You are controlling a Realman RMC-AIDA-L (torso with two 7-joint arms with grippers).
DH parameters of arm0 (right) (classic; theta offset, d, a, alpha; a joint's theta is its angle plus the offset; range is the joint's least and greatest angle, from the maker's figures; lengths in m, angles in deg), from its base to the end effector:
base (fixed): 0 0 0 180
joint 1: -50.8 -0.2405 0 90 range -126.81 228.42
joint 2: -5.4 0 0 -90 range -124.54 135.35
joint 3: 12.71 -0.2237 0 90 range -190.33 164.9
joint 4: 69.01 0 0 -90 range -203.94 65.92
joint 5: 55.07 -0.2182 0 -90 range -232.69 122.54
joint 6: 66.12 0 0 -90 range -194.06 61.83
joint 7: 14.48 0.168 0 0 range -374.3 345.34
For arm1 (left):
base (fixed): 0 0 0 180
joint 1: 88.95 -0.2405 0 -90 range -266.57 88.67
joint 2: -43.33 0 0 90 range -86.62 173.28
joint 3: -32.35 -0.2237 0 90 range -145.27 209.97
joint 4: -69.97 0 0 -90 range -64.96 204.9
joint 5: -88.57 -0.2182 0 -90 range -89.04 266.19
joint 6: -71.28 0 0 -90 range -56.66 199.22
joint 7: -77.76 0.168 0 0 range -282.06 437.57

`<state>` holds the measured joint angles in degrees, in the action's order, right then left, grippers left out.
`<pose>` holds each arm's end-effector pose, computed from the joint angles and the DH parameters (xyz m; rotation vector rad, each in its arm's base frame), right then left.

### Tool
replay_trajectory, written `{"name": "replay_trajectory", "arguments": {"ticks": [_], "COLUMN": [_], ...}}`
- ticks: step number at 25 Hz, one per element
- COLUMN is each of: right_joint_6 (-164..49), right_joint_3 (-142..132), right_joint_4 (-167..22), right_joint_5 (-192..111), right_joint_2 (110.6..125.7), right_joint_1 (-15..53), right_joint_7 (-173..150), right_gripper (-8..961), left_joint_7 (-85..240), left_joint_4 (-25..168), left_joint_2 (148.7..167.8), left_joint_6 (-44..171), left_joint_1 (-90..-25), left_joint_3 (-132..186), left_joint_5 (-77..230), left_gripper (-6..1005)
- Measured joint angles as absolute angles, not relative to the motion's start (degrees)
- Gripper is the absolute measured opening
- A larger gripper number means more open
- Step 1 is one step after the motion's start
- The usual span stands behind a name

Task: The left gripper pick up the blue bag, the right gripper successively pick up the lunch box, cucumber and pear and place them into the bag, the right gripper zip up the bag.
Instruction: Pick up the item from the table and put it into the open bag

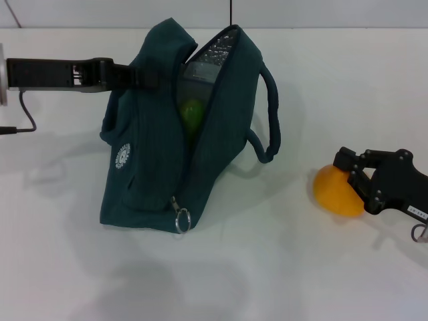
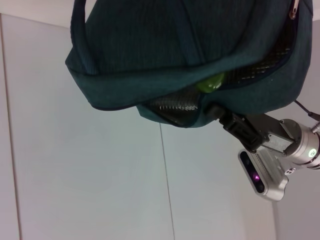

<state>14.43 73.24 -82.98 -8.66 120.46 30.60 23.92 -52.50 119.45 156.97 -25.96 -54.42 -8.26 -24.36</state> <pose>0.2651 0.2875 -0.0412 -2.3591 0.4039 0.9290 -0.1909 0.3578 0.0630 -2.5854 -1.4626 -0.7719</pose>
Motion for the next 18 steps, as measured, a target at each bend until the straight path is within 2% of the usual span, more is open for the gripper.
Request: {"name": "replay_trajectory", "arguments": {"ticks": [2, 12, 18], "right_joint_6": [14.59, 16.19, 26.82], "right_joint_3": [73.24, 73.0, 72.84], "right_joint_4": [-82.99, -82.98, -83.67], "right_joint_5": [-8.72, -9.51, -16.74], "right_joint_2": [120.45, 120.45, 120.03], "right_joint_1": [30.64, 30.94, 30.46], "right_joint_7": [23.92, 24.58, 27.45], "right_gripper": [33, 34, 39], "left_joint_7": [-52.5, -52.41, -52.43], "left_joint_4": [119.45, 119.45, 119.45], "left_joint_2": [156.97, 156.97, 157.01], "left_joint_6": [-25.99, -26.06, -26.18], "left_joint_1": [-54.42, -54.41, -54.19], "left_joint_3": [-8.26, -8.26, -8.26], "left_joint_5": [-24.36, -24.19, -23.94], "left_gripper": [52, 52, 52]}}
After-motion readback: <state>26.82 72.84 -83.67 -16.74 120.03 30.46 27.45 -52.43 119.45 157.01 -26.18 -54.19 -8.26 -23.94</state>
